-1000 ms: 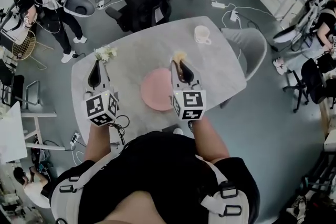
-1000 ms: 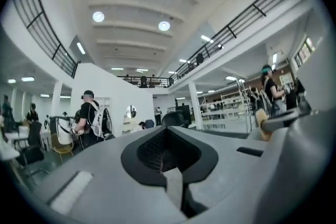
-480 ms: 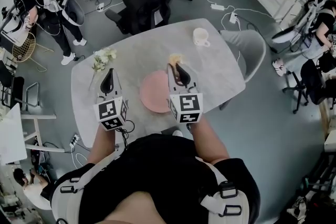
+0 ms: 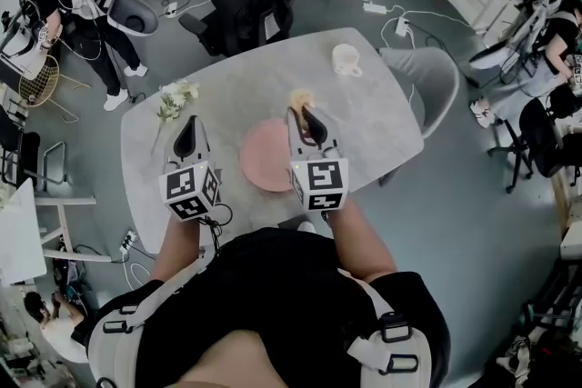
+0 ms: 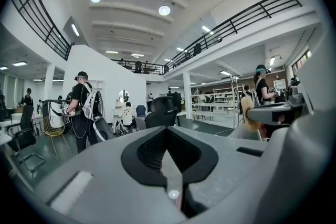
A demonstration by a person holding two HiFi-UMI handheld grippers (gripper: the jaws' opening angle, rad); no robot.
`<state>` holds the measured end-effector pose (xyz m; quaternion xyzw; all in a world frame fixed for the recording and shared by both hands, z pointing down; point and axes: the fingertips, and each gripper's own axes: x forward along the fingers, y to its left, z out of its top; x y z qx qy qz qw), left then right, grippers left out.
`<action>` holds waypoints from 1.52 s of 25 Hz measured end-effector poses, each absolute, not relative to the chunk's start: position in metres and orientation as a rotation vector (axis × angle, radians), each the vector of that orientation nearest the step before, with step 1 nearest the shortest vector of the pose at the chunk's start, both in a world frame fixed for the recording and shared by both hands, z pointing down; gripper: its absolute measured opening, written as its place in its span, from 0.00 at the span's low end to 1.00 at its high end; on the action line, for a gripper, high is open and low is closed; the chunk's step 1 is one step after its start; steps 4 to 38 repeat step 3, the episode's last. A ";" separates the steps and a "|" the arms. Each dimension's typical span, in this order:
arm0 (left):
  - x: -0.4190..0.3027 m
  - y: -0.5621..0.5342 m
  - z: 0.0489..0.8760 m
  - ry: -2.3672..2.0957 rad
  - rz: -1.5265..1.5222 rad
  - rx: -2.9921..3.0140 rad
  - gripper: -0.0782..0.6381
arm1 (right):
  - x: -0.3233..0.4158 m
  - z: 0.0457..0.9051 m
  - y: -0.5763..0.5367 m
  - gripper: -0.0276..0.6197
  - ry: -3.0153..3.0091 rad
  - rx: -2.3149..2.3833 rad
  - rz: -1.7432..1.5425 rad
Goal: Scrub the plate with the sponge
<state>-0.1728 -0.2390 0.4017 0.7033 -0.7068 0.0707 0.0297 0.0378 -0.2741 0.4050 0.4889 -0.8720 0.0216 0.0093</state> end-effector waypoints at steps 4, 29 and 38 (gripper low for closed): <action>-0.175 -0.239 0.405 -2.172 0.216 2.164 0.12 | 0.035 0.407 -0.273 0.12 -2.722 1.524 0.071; -0.175 -0.239 0.405 -2.172 0.216 2.164 0.12 | 0.035 0.407 -0.273 0.12 -2.722 1.524 0.071; -0.175 -0.239 0.405 -2.172 0.216 2.164 0.12 | 0.035 0.407 -0.273 0.12 -2.722 1.524 0.071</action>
